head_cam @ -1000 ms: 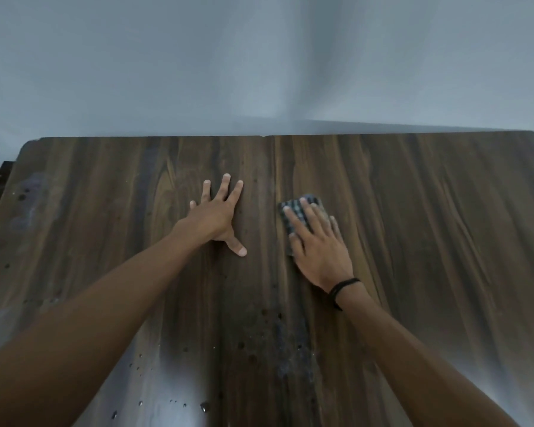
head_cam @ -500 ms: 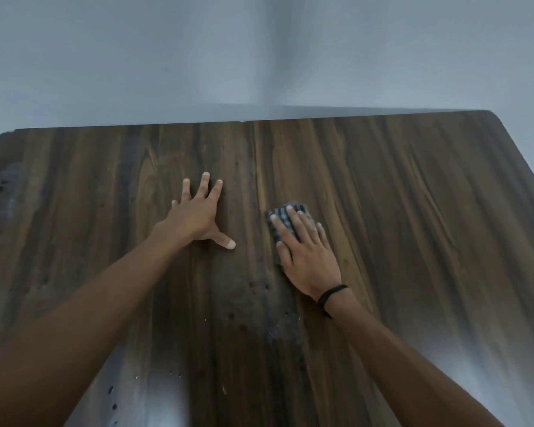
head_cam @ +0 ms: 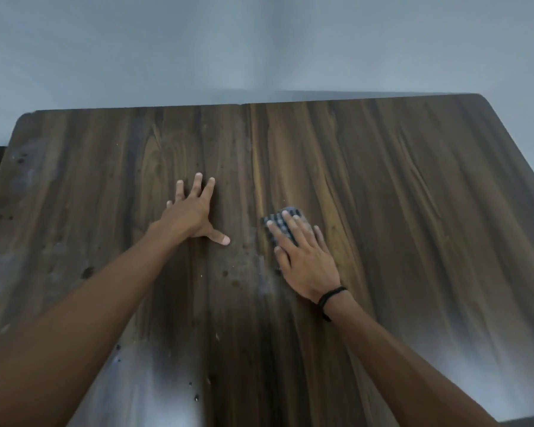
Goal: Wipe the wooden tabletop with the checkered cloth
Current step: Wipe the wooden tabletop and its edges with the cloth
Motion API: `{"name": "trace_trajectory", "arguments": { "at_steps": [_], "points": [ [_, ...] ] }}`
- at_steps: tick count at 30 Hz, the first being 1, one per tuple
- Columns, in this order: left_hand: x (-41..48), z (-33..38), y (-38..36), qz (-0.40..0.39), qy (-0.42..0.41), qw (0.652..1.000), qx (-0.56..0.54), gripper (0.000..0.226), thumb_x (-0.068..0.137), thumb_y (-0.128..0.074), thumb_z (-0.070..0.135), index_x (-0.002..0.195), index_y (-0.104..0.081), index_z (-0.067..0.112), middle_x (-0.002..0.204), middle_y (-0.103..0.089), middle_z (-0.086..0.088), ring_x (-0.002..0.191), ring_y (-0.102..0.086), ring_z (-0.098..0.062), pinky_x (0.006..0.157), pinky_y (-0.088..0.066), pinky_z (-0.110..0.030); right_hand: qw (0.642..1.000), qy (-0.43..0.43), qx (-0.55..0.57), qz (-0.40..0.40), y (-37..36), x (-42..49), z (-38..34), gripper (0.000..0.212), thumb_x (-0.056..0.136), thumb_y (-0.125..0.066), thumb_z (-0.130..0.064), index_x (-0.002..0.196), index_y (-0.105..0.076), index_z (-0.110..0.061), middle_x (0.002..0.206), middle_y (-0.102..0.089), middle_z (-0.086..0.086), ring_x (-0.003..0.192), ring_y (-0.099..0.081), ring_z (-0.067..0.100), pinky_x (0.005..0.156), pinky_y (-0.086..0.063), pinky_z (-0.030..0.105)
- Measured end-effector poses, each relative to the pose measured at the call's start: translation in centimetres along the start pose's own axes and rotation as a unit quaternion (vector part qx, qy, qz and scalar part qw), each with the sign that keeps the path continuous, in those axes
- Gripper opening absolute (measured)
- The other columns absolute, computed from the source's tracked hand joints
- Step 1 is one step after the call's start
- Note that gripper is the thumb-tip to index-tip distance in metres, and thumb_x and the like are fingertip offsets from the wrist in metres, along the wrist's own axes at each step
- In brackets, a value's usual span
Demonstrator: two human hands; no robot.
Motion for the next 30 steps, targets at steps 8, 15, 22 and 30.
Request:
{"name": "trace_trajectory", "arguments": {
  "at_steps": [8, 15, 22, 30],
  "points": [
    [-3.2, 0.1, -4.2, -0.016, 0.015, 1.000, -0.022, 0.152, 0.052, -0.090, 0.056, 0.153, 0.021, 0.032, 0.157, 0.035, 0.007, 0.146, 0.025, -0.034, 0.115, -0.008, -0.064, 1.000, 0.017, 0.002, 0.004, 0.0, -4.0, 1.6, 0.055, 0.107, -0.023, -0.043, 0.160, -0.011, -0.042, 0.170, -0.003, -0.006, 0.156, 0.002, 0.015, 0.127, -0.002, 0.046],
    [-3.7, 0.3, -3.6, -0.016, 0.030, 0.999, -0.010, 0.154, 0.048, -0.089, 0.061, 0.152, 0.021, 0.034, 0.158, 0.033, 0.008, 0.147, 0.021, -0.036, 0.115, -0.013, -0.065, 0.998, 0.049, 0.014, -0.031, -0.2, -5.7, 1.3, 0.054, 0.108, -0.022, -0.043, 0.160, -0.006, -0.043, 0.170, 0.003, -0.006, 0.153, 0.011, 0.013, 0.125, 0.006, 0.048],
    [-5.7, 1.1, -6.2, -0.023, 0.039, 0.999, -0.024, 0.151, 0.050, -0.084, 0.068, 0.151, 0.023, 0.035, 0.155, 0.038, 0.009, 0.146, 0.025, -0.035, 0.115, -0.007, -0.063, 0.998, 0.055, 0.006, -0.020, -0.5, -8.3, 2.6, 0.055, 0.108, -0.020, -0.044, 0.160, -0.003, -0.042, 0.170, 0.005, -0.006, 0.155, 0.012, 0.014, 0.126, 0.004, 0.044],
    [-5.8, 1.5, -6.1, -0.020, 0.042, 0.999, -0.028, 0.157, 0.044, -0.089, 0.062, 0.151, 0.024, 0.036, 0.156, 0.037, 0.009, 0.146, 0.024, -0.037, 0.113, -0.010, -0.067, 0.997, 0.073, 0.003, -0.022, -1.1, -10.8, 1.7, 0.055, 0.106, -0.018, -0.044, 0.161, -0.010, -0.040, 0.170, -0.002, -0.004, 0.156, 0.004, 0.016, 0.127, -0.002, 0.047]
  ]
}}
Point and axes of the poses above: each hand's wrist, its own x-axis towards the middle knuckle, its own y-axis out of the back of the hand, z = x × y, the point moved 4 cm from there along x, towards the middle knuckle
